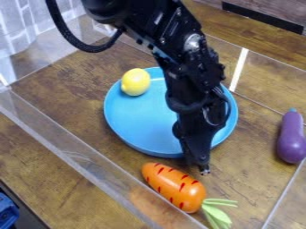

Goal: Move the carrot to the left side

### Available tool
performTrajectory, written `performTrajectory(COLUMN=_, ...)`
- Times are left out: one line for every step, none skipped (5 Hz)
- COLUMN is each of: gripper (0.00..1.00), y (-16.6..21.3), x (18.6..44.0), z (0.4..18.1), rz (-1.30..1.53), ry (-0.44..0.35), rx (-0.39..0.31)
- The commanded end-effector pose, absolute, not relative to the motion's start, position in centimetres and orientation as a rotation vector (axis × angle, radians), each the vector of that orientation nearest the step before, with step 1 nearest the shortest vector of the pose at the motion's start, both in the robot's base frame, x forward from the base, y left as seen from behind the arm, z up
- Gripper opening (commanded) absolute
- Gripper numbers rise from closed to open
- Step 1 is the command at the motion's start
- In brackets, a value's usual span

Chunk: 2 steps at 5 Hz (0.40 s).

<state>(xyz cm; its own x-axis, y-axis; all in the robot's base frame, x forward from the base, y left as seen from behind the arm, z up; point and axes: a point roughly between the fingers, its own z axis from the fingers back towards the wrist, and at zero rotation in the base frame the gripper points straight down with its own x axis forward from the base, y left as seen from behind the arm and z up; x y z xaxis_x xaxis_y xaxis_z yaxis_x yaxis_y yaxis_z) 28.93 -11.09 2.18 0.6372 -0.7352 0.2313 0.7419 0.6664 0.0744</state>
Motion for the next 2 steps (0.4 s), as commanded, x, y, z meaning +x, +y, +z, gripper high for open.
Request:
performTrajectory(gripper=0.00, y=-11.77, x=27.48, z=1.81, rz=-0.874, ry=-0.238, rx=-0.037)
performTrajectory(gripper=0.00, y=-12.11, x=26.90, z=1.60, rz=-0.883, ry=-0.244, rx=-0.042)
